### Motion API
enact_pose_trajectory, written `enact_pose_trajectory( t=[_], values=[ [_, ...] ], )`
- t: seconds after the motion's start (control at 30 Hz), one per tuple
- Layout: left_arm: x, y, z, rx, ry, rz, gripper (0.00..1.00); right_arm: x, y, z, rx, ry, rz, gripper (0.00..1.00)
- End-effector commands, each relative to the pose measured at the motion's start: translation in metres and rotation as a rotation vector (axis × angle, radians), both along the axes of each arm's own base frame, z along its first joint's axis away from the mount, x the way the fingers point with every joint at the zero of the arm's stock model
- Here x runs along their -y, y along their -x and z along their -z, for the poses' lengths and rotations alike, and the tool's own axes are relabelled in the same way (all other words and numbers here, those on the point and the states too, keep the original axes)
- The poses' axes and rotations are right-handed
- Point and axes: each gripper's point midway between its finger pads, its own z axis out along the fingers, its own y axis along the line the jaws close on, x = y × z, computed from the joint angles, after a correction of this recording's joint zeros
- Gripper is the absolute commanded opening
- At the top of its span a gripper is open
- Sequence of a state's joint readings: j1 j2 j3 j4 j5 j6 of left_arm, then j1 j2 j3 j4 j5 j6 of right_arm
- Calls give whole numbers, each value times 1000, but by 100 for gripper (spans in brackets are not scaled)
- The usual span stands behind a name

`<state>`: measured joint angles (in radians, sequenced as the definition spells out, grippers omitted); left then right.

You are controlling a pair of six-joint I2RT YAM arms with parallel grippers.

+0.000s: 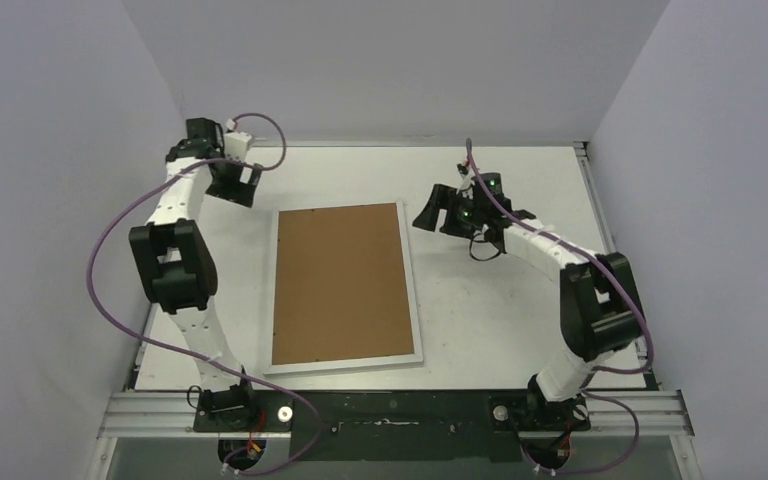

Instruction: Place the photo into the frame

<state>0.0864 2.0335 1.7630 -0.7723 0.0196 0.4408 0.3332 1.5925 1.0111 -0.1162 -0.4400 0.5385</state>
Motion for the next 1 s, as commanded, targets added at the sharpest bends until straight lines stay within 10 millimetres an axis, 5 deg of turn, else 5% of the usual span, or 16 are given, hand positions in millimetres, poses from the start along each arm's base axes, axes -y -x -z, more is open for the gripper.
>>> enact_pose_trajectory(
  t=[0.0,0.17,0.23,0.53,0.97],
  values=[
    [30,25,-48,-7,358,-56,96,-43,-54,-21,87,-164,-101,82],
    [73,51,4,-111,334,-8,99,-73,-102,-19,103,-223,-125,78],
    [81,56,18,-157,380,-23,90,-82,-109,-17,104,-235,-134,78],
    [90,65,60,-242,379,-49,84,-96,-112,2,71,-270,-161,78],
    [88,71,104,-289,237,-40,78,-89,-100,35,-14,-247,-172,77]
  ],
)
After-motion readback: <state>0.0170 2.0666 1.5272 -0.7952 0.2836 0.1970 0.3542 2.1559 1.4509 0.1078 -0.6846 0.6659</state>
